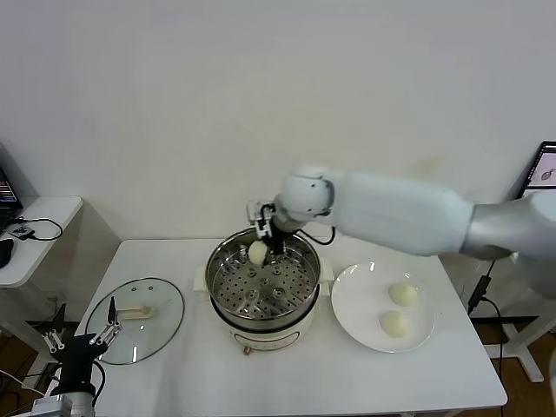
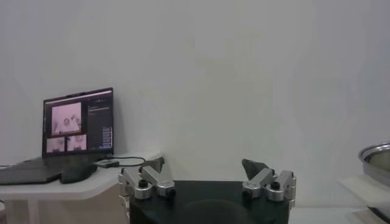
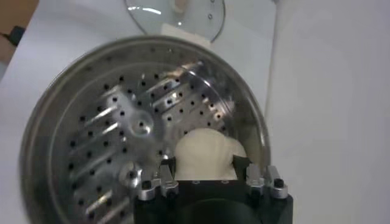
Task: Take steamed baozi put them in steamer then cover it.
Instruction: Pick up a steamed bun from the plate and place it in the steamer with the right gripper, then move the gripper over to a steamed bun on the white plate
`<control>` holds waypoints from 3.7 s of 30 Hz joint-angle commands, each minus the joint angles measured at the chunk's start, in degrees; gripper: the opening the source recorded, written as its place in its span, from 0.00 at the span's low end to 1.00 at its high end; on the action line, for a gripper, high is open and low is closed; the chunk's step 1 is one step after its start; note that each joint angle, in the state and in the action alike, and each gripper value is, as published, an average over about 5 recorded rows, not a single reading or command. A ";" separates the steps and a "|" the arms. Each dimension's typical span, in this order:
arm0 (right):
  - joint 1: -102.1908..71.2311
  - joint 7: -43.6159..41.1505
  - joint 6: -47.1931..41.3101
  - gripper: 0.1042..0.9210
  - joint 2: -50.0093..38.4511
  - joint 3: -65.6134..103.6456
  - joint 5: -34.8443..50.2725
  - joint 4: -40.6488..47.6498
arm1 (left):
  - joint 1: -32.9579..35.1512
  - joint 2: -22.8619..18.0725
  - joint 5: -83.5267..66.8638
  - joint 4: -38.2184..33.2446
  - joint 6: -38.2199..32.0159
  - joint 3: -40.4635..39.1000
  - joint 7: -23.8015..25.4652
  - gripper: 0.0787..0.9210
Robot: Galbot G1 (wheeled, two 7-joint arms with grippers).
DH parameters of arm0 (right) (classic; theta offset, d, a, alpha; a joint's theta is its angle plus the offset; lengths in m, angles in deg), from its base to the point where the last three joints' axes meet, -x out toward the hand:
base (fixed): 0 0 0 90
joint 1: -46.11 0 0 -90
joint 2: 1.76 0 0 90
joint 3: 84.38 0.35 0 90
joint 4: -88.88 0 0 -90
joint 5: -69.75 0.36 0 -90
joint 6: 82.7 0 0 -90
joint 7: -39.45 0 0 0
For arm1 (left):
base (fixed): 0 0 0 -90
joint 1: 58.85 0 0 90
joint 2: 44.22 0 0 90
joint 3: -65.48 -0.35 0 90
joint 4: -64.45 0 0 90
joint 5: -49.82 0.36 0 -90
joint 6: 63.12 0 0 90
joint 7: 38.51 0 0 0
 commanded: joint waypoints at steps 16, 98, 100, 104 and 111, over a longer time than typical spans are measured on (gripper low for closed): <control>-8.41 4.29 -2.98 0.60 12.59 1.14 -1.55 11.06 | -0.01 -0.08 0.07 0.46 -0.46 -0.11 -0.02 0.88; -39.69 -10.82 19.28 0.86 -35.27 25.45 -36.94 -2.69 | 0.69 0.37 0.52 2.73 -1.08 0.72 0.19 0.88; -39.59 -10.94 19.09 0.84 -35.28 25.40 -36.86 -2.76 | 0.64 0.31 0.52 2.72 -1.06 0.69 0.19 0.88; -39.25 -11.08 18.83 0.80 -34.99 25.26 -36.87 -2.64 | 0.55 0.14 0.55 2.73 -1.06 0.61 0.18 0.88; -38.21 -11.67 18.46 0.70 -34.69 25.09 -36.74 -2.96 | 0.70 0.13 0.54 2.62 -1.12 0.71 0.13 0.88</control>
